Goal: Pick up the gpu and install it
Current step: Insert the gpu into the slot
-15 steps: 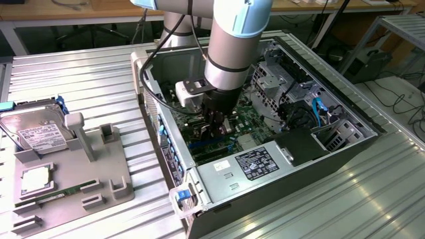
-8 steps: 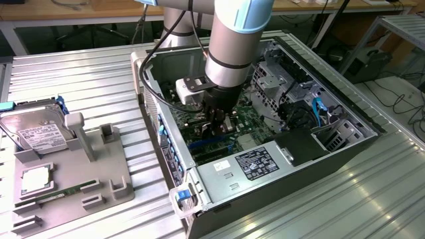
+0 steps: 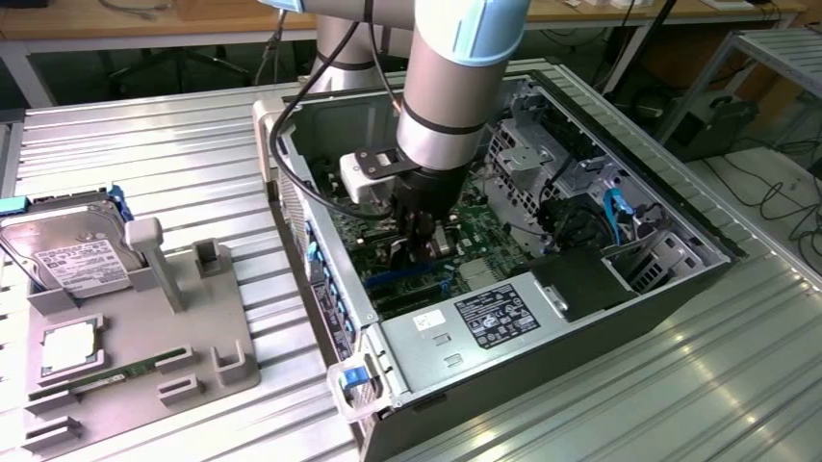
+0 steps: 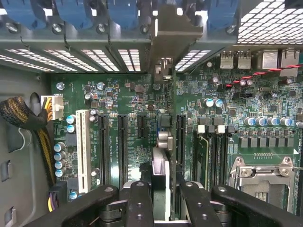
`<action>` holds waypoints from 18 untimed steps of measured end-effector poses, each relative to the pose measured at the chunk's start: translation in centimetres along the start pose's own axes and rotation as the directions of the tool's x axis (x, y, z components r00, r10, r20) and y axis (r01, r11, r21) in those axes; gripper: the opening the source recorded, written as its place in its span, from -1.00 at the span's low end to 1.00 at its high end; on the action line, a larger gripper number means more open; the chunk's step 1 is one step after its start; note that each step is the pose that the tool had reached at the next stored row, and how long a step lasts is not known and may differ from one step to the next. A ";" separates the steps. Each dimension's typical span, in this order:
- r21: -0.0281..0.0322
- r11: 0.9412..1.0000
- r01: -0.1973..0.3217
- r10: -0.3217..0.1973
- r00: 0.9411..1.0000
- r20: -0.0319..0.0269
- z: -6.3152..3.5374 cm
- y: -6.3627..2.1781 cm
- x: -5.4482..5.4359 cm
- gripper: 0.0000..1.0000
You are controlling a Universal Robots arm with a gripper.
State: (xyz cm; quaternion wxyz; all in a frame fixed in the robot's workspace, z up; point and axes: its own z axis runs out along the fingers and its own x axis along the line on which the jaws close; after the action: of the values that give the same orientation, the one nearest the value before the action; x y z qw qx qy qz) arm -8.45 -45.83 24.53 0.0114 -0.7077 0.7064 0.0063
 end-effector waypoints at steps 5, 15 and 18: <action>-0.001 1.000 0.000 0.000 1.000 -0.001 0.54 0.01 0.0 -0.45; 0.000 1.000 0.000 0.000 1.000 0.000 1.03 0.16 0.0 -0.45; 0.001 1.000 0.000 0.000 1.000 0.003 0.48 0.14 0.0 -0.45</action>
State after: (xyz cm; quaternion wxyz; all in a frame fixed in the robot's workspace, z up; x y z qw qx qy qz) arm -8.59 -45.79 24.05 0.0129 -0.7076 0.7064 0.0070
